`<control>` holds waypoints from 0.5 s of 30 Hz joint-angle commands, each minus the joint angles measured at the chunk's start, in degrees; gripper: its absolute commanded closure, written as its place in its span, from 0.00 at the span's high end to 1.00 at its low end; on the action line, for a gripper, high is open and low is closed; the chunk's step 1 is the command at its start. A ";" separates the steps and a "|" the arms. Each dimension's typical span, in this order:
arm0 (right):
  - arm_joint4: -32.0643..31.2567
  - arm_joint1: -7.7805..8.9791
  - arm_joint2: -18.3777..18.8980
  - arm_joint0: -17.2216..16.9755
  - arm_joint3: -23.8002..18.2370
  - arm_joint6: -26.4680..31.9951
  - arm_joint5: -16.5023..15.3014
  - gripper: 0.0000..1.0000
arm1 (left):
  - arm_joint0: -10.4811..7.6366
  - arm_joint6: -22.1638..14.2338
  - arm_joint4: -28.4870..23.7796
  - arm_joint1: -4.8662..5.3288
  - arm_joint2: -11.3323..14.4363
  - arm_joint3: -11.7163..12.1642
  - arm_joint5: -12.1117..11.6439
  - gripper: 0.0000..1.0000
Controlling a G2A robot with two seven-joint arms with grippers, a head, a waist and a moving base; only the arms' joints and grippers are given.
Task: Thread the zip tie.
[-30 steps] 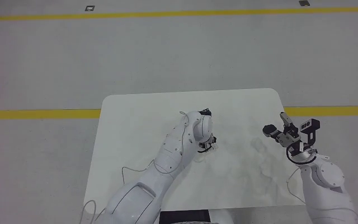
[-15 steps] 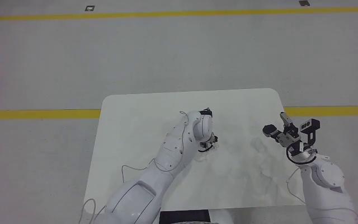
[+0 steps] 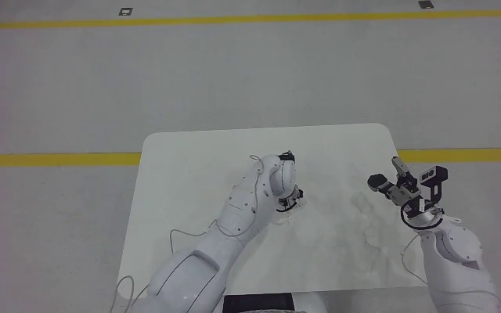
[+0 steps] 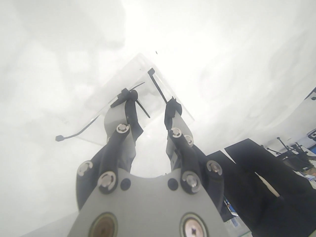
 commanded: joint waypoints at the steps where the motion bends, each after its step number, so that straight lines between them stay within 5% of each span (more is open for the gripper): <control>1: 0.01 0.00 0.00 0.00 0.00 0.01 0.00 1.00 | -0.08 -0.19 0.56 -0.05 -0.15 0.13 0.00 0.24; 6: 0.01 0.00 0.00 0.00 0.00 0.01 0.00 1.00 | 0.00 -0.44 1.41 -0.10 -0.70 0.03 0.00 0.16; 15: 0.01 0.00 0.00 0.00 0.00 0.01 0.00 1.00 | 0.84 0.00 2.48 -0.04 -1.61 -1.49 0.00 0.23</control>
